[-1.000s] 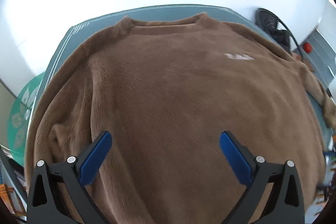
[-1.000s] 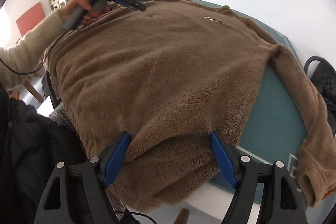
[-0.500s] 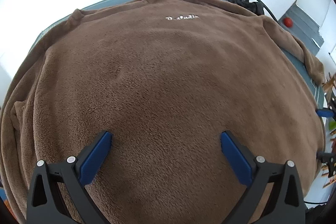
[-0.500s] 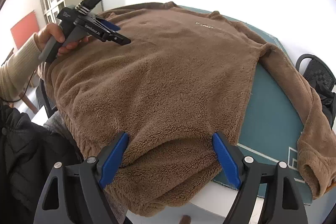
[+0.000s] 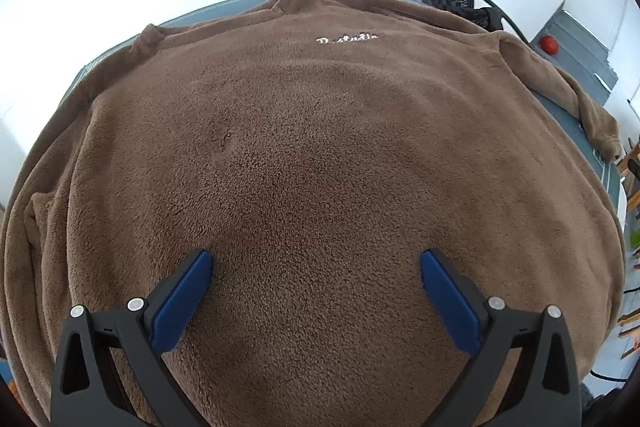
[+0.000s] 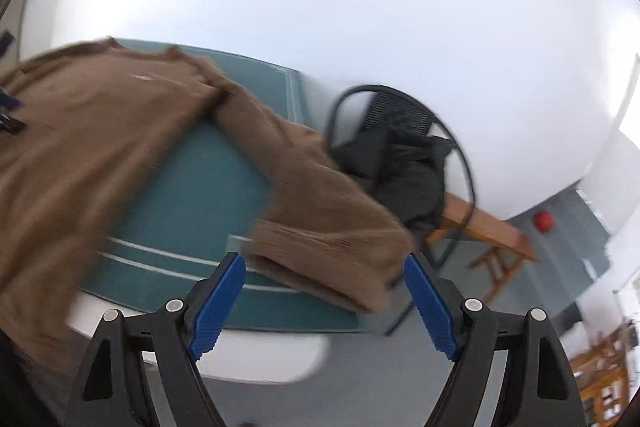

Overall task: Fold clothes
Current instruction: 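Move the open right gripper to the sleeve cuff hanging off the table, then grasp the sleeve cuff with the right gripper and lift it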

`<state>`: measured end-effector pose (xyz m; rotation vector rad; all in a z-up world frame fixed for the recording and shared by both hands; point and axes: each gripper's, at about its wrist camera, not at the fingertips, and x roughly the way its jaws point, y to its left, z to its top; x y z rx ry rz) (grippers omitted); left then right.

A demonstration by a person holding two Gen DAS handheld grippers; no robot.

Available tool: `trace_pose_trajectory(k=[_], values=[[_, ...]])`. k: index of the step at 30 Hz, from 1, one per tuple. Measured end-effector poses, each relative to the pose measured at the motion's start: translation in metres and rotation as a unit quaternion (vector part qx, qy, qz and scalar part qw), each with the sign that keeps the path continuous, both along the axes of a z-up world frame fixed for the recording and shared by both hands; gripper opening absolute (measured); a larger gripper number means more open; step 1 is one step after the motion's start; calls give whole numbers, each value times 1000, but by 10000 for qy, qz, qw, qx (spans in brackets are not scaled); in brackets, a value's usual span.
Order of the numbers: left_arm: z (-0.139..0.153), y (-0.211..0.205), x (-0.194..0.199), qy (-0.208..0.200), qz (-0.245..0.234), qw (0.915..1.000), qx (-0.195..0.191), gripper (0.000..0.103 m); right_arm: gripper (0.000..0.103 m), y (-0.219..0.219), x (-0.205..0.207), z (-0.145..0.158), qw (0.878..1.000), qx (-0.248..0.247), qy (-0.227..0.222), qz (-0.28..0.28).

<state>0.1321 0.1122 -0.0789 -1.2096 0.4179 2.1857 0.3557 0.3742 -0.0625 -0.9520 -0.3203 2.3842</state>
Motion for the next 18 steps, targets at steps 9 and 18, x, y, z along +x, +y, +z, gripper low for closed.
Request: trace_pose_trajectory(k=[9,18], values=[[14,44,44,-502,-1048,9928,300,103,64,-15,-13,-19,9909,1191,-633,-6],[3,60,55,-295,-1180,9925,149,103,51,-32,-21,-40,9774,1620,-1259,514]])
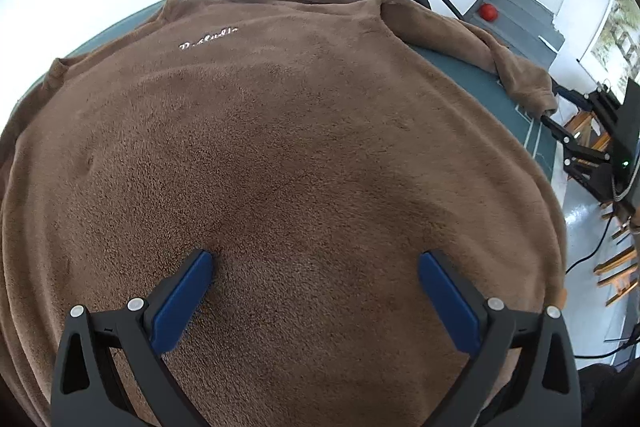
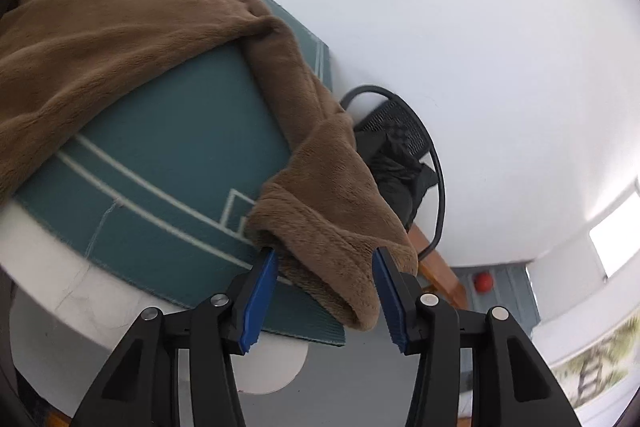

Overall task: Fold clothes
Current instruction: 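Grasp the sleeve cuff with the right gripper and lift it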

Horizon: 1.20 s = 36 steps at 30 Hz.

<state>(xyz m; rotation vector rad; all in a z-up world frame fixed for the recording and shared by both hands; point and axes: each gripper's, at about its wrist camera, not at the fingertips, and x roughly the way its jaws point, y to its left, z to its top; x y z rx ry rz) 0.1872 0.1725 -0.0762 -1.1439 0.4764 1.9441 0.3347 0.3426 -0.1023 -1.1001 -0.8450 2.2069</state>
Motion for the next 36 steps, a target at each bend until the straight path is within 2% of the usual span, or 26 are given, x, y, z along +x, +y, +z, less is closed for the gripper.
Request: trace_pose_trajectory(k=[5,7,10,12,15,16,18,21,24,26,28,29,31,32,36], values=[[-3,-2,3,218,-54,9997,-11,103,49,0,-11,-2,9998,183,-29,49],[-3,-3,3,229,-58,9997,20,103,35,3,-21,-5,9999,76,-83,40],[-4,-3,4,268,-60,9996,66,103,20,11,-33,-7,9996,-281,-43,11],[-4,-3,4,293,-61,9995,97,103,14,16,-36,-4,9981,-607,52,-44],[-5,-2,4,306,-56,9995,102,103,10,26,-34,10,9910,-1228,493,-194],[-5,-2,4,309,-56,9995,103,103,9,31,-30,21,9851,-1519,762,-270],[-5,-2,4,309,-55,9995,106,103,9,45,-24,45,9680,-2072,1353,-425],[-5,-2,5,315,-49,9994,112,103,8,68,-5,85,9251,-2945,2331,-559],[-4,-3,6,319,-41,9994,123,103,8,89,18,119,8722,-3628,3234,-549],[-4,-4,6,318,-37,9994,130,103,8,104,33,138,8310,-4065,3760,-535],[-4,-4,6,298,-31,9995,139,103,8,117,41,150,7858,-4599,4104,-504],[-3,-4,5,284,-27,9995,144,103,8,122,41,154,7694,-4816,4170,-466],[-3,-4,4,255,-19,9996,154,103,8,124,36,158,7459,-5152,4206,-370],[-2,-4,3,215,-10,9996,165,103,8,121,31,159,7392,-5288,4160,-301],[3,-11,-9,-224,113,9988,418,103,8,93,1,164,7250,-5721,3833,122]])
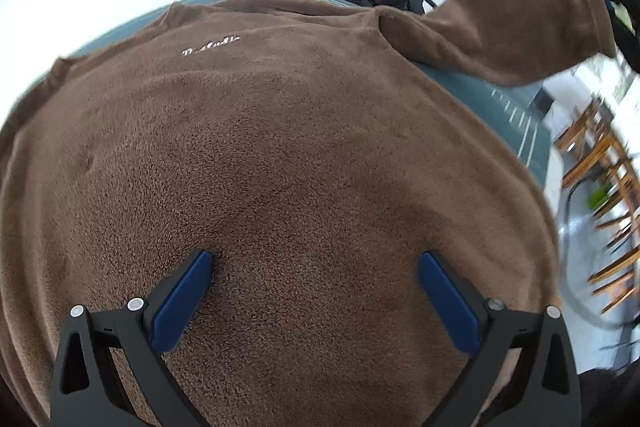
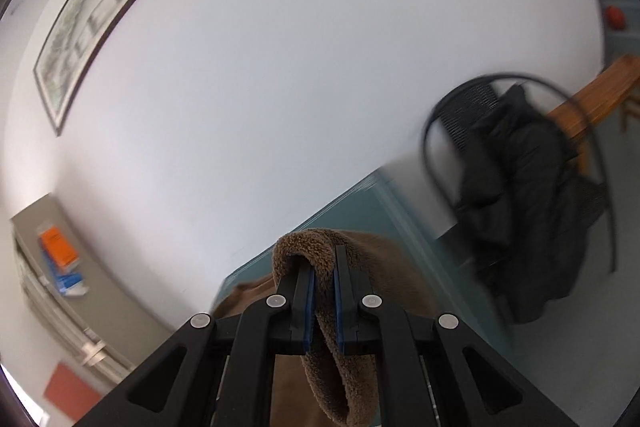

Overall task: Fold clothes
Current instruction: 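Grasp the sleeve cuff with the right gripper and lift it, then carry the sleeve across the fleece body with the right gripper and lower it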

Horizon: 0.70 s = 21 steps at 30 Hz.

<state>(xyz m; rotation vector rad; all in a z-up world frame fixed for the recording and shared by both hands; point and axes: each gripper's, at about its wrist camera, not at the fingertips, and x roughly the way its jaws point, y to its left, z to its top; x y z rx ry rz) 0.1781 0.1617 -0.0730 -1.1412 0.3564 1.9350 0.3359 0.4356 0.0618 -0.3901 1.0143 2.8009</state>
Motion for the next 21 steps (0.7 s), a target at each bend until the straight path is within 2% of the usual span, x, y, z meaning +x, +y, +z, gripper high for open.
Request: trace_pose_trajectory(k=[5,12,16,19,21], values=[[13,-24,-18,-695,344,9950,632,103,8,-56,-49,8,9951,98,54,985],[30,-71,-34,-1122,688,9784,1596,103,9,-136,-137,-33,9730,2,-593,2231],[22,-87,-39,-1328,855,9718,1753,103,9,-175,-183,-69,9563,154,-1266,2632],[15,-90,-41,-1459,854,9696,1767,103,9,-189,-207,-98,9457,465,-1780,2679],[11,-90,-43,-1508,828,9691,1769,103,9,-188,-216,-113,9405,479,-2010,2699]])
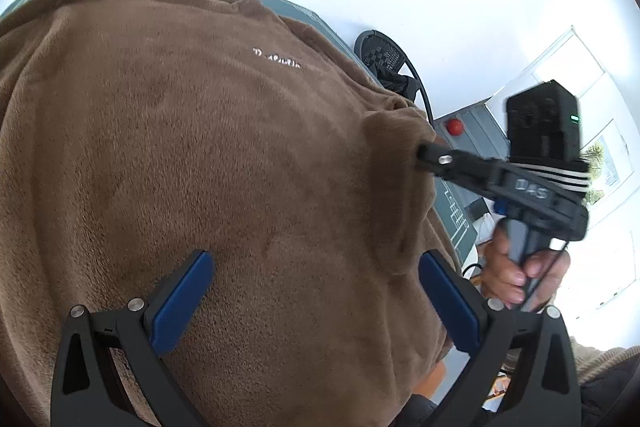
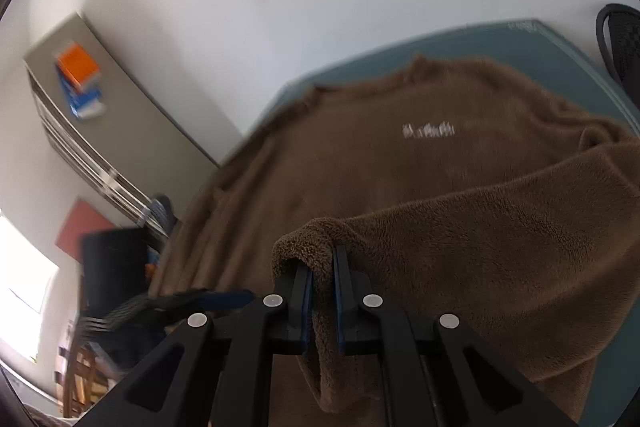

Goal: Fold clothes

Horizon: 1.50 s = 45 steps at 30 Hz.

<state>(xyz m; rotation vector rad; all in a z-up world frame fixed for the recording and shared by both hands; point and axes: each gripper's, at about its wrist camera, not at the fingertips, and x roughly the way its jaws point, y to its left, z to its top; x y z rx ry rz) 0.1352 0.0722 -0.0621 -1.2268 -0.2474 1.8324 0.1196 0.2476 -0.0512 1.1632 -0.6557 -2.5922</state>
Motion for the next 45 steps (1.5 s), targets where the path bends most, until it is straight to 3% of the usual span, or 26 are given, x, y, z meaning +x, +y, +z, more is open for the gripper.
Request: trace_pose_trajectory(k=[3,6,8,10,12,18,22,25,29,34,39,42,43,45], values=[[-2,1,-1,-42,-38,10000,14,103,10,17,-5,-16,9994,-266,-219,-19],[-2,7,-2,-61,-62,10000,-22,103,15,30,2,-20,9978,-643,-131,-5],[-1,11,-1,-27,-93,9999,-66,103,26,33,12,-16,9971,-762,1,-5],[1,17,0,12,-130,9999,-113,103,63,39,24,-14,9965,-817,159,-75],[2,22,2,48,-177,9997,-159,103,70,44,40,-10,9945,-985,347,-73],[6,41,6,131,-326,9989,-305,103,70,67,65,-19,9830,-1751,541,-97],[5,51,10,198,-358,9979,-509,103,70,66,69,-24,9916,-1231,228,-324],[5,57,11,182,-393,9974,-572,103,70,59,73,-19,9962,-783,237,-304],[6,60,13,160,-475,9971,-569,103,70,60,79,-17,9951,-861,434,-200],[-7,62,-5,-540,-296,9975,-343,103,70,67,83,-25,9926,-1033,510,-396],[-15,61,-29,-1348,27,9906,214,103,70,74,84,-41,9898,-1202,488,-588],[-16,70,-34,-1473,96,9887,278,102,70,78,86,-48,9876,-1314,527,-673],[-16,74,-35,-1461,127,9889,222,101,70,80,86,-50,9864,-1381,556,-693],[-17,83,-33,-1366,125,9905,24,82,70,83,87,-52,9850,-1455,577,-725]])
